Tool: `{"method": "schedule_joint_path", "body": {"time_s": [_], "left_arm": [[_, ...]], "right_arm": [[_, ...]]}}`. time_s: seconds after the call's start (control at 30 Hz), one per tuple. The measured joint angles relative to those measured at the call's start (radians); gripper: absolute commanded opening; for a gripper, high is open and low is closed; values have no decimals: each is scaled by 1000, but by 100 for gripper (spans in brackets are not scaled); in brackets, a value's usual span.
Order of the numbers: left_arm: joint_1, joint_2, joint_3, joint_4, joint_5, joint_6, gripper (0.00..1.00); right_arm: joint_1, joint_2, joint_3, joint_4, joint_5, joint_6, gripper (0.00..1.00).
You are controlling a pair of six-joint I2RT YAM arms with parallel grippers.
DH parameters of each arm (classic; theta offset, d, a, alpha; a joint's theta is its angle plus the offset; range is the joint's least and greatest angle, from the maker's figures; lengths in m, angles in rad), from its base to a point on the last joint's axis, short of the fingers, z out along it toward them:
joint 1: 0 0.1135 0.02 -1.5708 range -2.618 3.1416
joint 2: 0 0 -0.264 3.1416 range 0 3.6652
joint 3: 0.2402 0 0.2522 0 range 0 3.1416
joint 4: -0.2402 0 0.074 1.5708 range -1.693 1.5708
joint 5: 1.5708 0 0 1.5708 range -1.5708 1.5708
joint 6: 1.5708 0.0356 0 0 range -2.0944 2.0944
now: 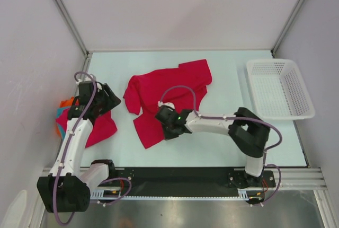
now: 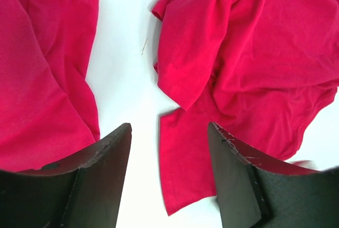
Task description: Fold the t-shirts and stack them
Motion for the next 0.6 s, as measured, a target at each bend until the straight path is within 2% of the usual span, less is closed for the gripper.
{"method": "schedule_joint_path", "body": {"time_s": [0.23,0.27,0.33,0.47,0.6], "left_arm": [[2,0,-24,11,42,5,65],[2,0,-30,11,48,5,65],[2,0,-41,13,61,5,65],[2,0,-46,13,72,5,65],[3,-8,-46,12,71,5,65]], "right_arm": [[-47,-300,-48,-178,200,-9,1],[-47,-334,-43,-188,212,-11,15],[-45,-384,-14,-207,228,-17,25],[-30,-333,51,-220,229,-41,37],[31,-177,103,-217,200,-60,44]]}}
